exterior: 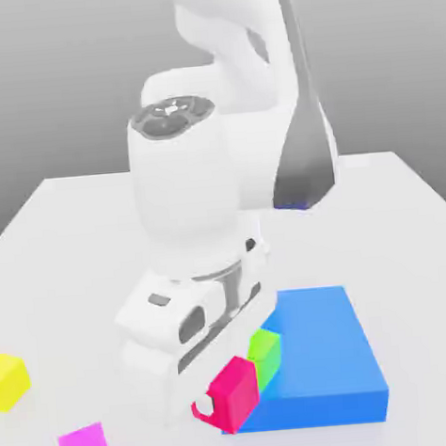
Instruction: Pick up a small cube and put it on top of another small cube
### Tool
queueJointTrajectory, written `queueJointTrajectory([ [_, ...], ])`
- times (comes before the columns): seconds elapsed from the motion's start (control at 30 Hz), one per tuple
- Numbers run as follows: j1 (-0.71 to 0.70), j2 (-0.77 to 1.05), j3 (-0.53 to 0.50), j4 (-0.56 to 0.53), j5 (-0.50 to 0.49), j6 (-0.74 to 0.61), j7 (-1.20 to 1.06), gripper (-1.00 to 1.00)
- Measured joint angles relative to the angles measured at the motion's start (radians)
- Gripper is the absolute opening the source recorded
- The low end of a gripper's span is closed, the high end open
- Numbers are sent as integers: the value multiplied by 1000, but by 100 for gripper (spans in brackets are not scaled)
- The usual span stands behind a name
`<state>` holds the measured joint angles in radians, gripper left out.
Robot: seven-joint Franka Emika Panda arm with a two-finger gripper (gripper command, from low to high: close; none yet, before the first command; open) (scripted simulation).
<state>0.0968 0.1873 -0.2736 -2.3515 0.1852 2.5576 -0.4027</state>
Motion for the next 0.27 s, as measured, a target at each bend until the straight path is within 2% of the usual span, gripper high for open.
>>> queueJointTrajectory([
  [0.07, -55, 57, -39, 23, -2, 10, -44, -100],
  [0.13, -109, 148, -37, 45, 32, 62, -96, -100],
  [0.17, -122, 179, -30, 49, 48, 84, -112, 100],
  [0.27, -122, 179, -30, 49, 48, 84, -112, 100],
])
